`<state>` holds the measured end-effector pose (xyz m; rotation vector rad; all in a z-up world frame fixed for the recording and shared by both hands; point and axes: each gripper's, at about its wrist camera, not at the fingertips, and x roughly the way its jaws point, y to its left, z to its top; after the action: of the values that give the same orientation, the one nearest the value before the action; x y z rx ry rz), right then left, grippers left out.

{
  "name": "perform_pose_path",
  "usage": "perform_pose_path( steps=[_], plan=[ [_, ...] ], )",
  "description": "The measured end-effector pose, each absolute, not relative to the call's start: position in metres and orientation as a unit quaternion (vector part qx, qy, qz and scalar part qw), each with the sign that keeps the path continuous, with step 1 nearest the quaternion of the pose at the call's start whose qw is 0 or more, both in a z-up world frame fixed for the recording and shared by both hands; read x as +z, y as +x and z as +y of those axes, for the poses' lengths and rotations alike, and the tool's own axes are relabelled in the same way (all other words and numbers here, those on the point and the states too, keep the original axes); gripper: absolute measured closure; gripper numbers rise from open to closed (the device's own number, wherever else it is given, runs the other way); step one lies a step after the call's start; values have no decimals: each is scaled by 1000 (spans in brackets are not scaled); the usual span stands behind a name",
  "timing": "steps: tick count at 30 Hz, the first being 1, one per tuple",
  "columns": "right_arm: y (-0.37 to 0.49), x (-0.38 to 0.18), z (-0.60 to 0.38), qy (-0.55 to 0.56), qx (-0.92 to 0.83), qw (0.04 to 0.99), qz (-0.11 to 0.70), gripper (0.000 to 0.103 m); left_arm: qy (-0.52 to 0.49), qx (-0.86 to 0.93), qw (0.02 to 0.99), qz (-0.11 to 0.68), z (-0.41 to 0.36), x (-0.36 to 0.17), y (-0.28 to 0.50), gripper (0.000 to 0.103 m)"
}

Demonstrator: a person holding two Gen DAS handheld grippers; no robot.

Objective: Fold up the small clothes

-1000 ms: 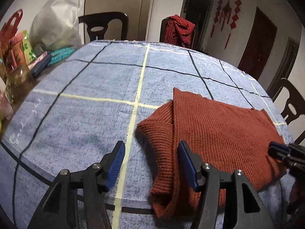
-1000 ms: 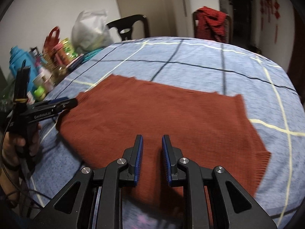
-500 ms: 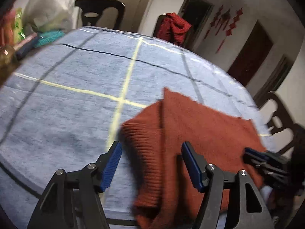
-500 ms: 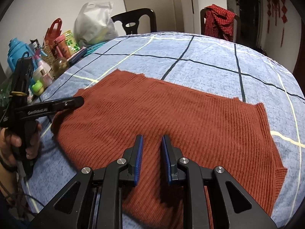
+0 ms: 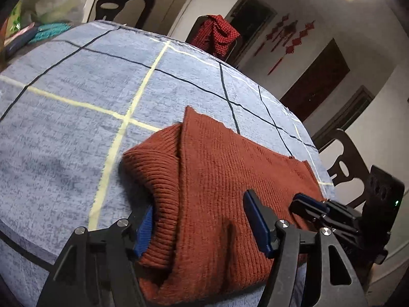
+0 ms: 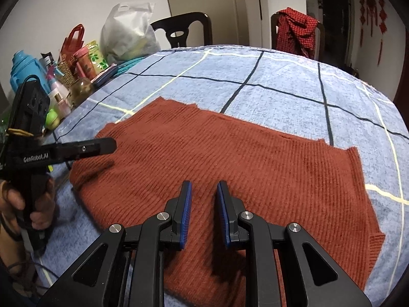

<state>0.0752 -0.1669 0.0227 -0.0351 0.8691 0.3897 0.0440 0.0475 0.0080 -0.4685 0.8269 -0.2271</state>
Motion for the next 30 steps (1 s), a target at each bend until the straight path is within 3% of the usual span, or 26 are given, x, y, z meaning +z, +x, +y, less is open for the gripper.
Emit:
perform_pose_path(
  steps=[2, 5, 9, 10, 21, 30],
  plan=[
    [71, 22, -171, -13, 189, 887, 420, 82, -226, -116, 883, 396, 45, 8, 43, 37],
    [63, 19, -180, -3, 188, 885, 426, 82, -220, -103, 885, 397, 45, 6, 42, 47],
    [56, 19, -187, 8, 190, 885, 426, 82, -217, -87, 884, 404, 48, 5, 46, 74],
    [55, 18, -188, 9, 191, 885, 426, 82, -221, -89, 882, 407, 48, 4, 47, 76],
    [37, 24, -228, 47, 170, 890, 420, 82, -239, -143, 885, 374, 35, 48, 44, 80],
    [17, 36, -273, 84, 123, 904, 400, 82, -214, -227, 878, 364, -35, 78, 63, 80]
  ],
)
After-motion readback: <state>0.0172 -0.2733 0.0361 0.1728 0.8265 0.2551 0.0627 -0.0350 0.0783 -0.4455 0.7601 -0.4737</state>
